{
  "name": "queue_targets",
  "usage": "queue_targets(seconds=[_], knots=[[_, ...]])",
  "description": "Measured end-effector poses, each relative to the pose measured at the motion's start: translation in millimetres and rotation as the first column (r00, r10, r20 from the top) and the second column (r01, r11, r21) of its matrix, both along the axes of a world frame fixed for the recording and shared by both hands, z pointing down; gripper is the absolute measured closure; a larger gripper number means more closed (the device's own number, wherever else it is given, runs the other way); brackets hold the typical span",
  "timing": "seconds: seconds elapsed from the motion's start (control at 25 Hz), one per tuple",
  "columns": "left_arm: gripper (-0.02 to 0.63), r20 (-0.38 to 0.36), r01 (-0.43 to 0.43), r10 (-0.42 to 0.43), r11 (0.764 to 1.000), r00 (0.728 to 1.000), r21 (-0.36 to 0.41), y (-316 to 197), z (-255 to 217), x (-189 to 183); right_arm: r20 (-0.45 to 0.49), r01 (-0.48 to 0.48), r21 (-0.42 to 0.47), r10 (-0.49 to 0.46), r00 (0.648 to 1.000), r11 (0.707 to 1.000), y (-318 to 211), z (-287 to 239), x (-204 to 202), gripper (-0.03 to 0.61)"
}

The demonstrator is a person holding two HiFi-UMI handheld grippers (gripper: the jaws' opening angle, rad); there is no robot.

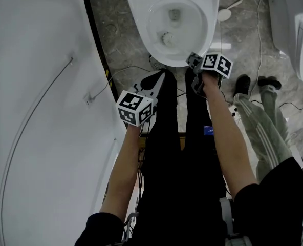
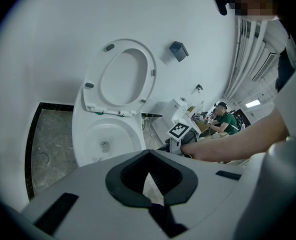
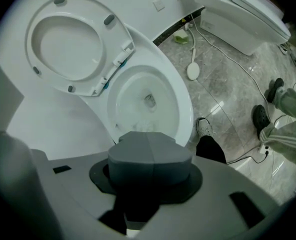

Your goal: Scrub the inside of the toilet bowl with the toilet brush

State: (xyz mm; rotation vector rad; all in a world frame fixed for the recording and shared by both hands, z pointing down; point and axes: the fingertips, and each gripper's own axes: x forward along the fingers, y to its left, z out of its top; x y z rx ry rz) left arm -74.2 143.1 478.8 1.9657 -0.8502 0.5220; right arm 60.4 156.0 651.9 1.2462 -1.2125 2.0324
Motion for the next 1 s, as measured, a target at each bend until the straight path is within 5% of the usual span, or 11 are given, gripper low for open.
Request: queue_targets(seconds=[1.0], knots=[[0.606, 0.002, 0.004, -0.003, 1.0, 1.0, -0.008, 3.4, 4.7, -3.4, 0.139, -0.214, -0.013, 0.214, 0.967, 0.977, -36.0, -4.6, -39.4, 0.425]])
